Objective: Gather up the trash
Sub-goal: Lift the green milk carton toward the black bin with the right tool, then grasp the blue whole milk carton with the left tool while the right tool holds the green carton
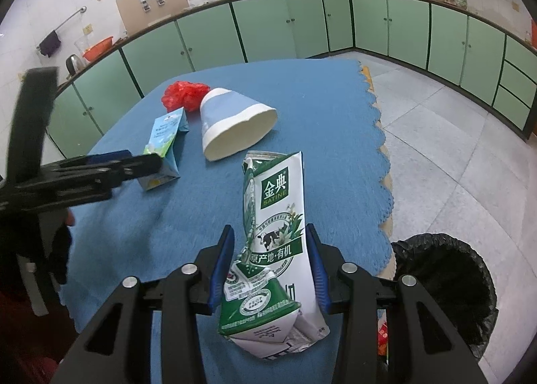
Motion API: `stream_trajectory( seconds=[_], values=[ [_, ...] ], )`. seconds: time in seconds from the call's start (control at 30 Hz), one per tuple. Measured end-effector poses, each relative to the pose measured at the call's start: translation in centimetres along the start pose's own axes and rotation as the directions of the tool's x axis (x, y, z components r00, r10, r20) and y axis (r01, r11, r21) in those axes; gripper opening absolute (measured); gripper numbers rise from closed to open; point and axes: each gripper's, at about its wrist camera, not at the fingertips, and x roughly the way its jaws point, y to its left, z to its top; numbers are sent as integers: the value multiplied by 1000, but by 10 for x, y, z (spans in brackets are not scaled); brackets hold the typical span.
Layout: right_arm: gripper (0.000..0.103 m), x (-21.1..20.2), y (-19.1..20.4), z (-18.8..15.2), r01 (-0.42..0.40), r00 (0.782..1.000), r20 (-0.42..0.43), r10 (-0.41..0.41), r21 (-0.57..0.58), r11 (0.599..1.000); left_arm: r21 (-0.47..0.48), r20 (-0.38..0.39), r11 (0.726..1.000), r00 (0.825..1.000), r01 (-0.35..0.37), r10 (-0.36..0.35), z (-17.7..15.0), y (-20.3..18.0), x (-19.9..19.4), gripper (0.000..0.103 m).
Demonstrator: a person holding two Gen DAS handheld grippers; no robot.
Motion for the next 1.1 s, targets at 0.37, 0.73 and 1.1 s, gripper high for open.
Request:
stream_trajectory(
  seconds=[0.37,0.73,1.1],
  values=[
    [42,19,-6,16,1,1000,-7,-1,17,1000,-10,-36,998,998,-56,56,12,3,25,77],
    [42,25,-3,21,27,999,-23,-28,-16,1000,-93,-34,996,999,3,-6,5,25,22,57],
    [44,29,2,21,43,999,-31,-44,-27,999,-74,-75,997,997,-1,-4,-11,42,-3,60]
  ],
)
